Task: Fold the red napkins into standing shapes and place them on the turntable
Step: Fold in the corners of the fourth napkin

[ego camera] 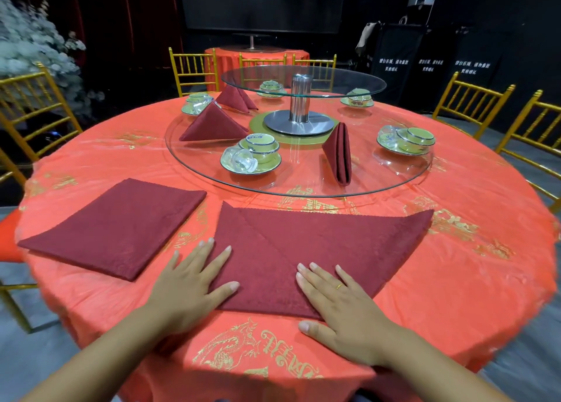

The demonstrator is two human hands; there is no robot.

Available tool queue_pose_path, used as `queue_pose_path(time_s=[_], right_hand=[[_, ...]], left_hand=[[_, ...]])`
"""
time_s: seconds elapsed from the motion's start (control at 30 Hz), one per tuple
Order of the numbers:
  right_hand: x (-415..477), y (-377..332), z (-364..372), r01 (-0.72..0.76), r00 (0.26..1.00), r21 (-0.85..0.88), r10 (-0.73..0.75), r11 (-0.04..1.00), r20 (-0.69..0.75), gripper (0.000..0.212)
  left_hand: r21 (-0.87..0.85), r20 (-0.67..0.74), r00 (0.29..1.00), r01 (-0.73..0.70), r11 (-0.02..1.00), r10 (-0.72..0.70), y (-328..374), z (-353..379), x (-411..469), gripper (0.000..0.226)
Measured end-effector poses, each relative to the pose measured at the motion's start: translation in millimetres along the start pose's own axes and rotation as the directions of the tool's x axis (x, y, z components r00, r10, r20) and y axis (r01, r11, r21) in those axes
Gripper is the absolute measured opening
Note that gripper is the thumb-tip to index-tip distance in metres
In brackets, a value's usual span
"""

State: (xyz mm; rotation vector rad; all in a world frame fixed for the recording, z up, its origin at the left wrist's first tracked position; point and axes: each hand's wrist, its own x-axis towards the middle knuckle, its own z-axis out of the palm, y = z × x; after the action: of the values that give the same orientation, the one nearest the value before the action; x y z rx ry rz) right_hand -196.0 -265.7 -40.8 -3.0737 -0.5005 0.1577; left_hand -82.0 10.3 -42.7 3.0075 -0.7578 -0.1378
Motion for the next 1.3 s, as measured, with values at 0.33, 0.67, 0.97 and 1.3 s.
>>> queue_pose_path(time_s=[0.33,0.67,0.97,1.3], right_hand=[[-1,-2,-2,0.006,1.000,-0.008,-0.006,1.000,0.007,0.088],[-2,-5,-7,0.017,1.000,0.008,-0.017,1.000,-0.005,0.090],[-7,-11,-14,-0.033,0.999,-0.088,0.030,0.996,-0.044,0.076],[-1,-1,-1,0.004,1.000,0.014,-0.004,1.000,-0.008,0.090]], left_hand=[[-0.094,-0.004,0.980,-0.197,0.976,0.197,49,-22,14,0.095],[-0.038,0.069,0.995,-0.065,0.997,0.068,50,-6,82,0.070],[-0.024,0.017,0.983,0.185,0.983,-0.184,14,-12,122,0.079],[-0.074,-0.056,0.993,0.102,0.992,-0.106,55,-22,84,0.086]])
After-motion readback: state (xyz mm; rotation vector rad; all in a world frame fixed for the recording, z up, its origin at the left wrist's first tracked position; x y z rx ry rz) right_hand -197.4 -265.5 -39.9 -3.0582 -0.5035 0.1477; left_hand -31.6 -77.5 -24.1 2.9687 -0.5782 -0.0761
